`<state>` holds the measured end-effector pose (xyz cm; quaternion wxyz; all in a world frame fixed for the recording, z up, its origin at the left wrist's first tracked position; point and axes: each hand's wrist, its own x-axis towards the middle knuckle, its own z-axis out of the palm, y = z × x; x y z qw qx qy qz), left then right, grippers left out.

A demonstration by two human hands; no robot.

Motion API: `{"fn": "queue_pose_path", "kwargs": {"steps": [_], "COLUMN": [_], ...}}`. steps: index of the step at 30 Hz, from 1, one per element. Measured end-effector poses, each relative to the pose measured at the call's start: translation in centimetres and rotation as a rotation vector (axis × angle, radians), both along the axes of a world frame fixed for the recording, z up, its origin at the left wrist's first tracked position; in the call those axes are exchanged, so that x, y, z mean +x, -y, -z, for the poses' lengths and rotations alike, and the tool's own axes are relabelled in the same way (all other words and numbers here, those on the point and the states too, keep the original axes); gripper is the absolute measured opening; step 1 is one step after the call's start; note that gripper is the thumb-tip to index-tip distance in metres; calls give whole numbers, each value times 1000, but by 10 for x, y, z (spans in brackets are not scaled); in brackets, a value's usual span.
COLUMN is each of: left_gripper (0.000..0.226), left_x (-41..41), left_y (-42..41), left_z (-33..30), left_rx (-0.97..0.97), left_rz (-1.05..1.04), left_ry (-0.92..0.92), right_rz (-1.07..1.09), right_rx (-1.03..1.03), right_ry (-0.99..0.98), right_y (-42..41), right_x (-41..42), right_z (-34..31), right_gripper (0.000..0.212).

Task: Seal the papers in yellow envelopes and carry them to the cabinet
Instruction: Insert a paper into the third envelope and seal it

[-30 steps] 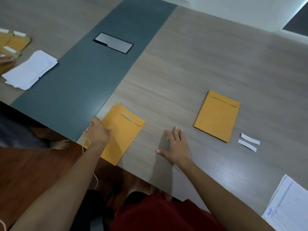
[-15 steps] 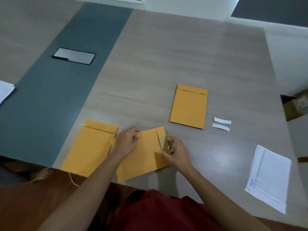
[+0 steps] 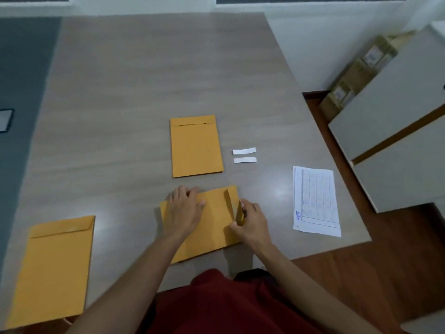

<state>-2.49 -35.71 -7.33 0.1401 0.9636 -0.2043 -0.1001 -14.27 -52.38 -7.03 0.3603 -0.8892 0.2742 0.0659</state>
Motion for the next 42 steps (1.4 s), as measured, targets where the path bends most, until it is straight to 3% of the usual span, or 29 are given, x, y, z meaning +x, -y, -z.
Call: {"fn": "queue_pose_path", "kwargs": {"steps": [3,8,13,20,26,29,33,37,42], "left_gripper": [53,63,100,91,93,80,53,51,52], "left_x": [-14,-32,-32,-26,-20,-20,-29,-51,-86], "left_y": [13,15,17,22,37,54,106,176,249], "left_z": [2,18,19,10,4,-3,-12,-14,-10], "left_rx": [82,132,262,216,107,-26,-191,-218,-179], "left_rz": [85,173,184,159,118,98,137,191,202], "left_ry": [9,-122,-143,-125,-242,-251,-167,-225,-333], "right_rz": [54,56,103,100,111,167,289,457,451], "right_rx": [8,-78,-59,-54,32,38,-123,-274,-180], "right_ry": [13,6,-6,22,87,121,122,-2,-85], "right_y": [10,22,41,57,69,87,135,190,228], "right_x": [-7,-10,-11,-20,-18,-21,-41,-76,-107], "right_z": [0,0,3,9,8,4,-2,-3,4], "right_gripper": [57,13,4,18,21,23,28,51,74]}}
